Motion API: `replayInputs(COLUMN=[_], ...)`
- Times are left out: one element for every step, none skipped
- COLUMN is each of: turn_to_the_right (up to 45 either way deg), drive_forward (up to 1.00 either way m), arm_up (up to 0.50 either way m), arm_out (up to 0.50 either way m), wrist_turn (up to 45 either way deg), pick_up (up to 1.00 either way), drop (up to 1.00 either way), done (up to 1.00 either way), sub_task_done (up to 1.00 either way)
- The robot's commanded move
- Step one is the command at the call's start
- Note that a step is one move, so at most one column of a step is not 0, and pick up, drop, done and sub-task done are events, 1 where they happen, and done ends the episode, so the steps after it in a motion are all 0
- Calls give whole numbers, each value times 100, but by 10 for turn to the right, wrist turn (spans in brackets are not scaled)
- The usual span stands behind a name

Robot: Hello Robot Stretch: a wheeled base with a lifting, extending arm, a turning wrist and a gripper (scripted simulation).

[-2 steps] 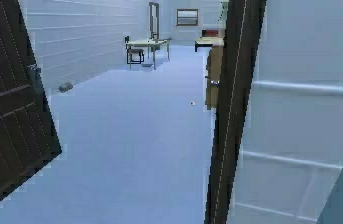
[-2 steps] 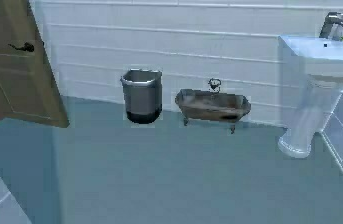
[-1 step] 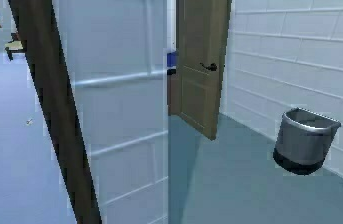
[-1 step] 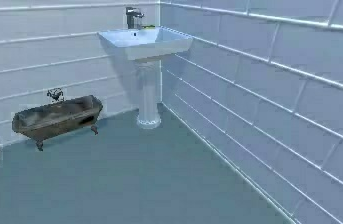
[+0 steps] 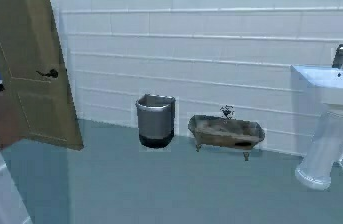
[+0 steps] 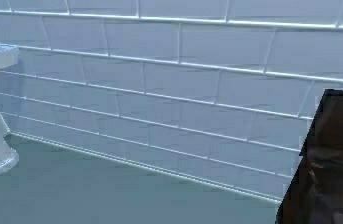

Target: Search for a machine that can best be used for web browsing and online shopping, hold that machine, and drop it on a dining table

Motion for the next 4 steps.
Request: replayInputs(turn_to_the_right=[0,-150,0,-450], drive_forward=[30,0,90,0], arm_up=[0,0,0,0], arm_out=[0,0,0,0], wrist_turn=[0,0,0,0], pick_up=[0,0,0,0], drop=[0,0,0,0], done=[0,0,0,0], sub_task_done=[0,0,0,0])
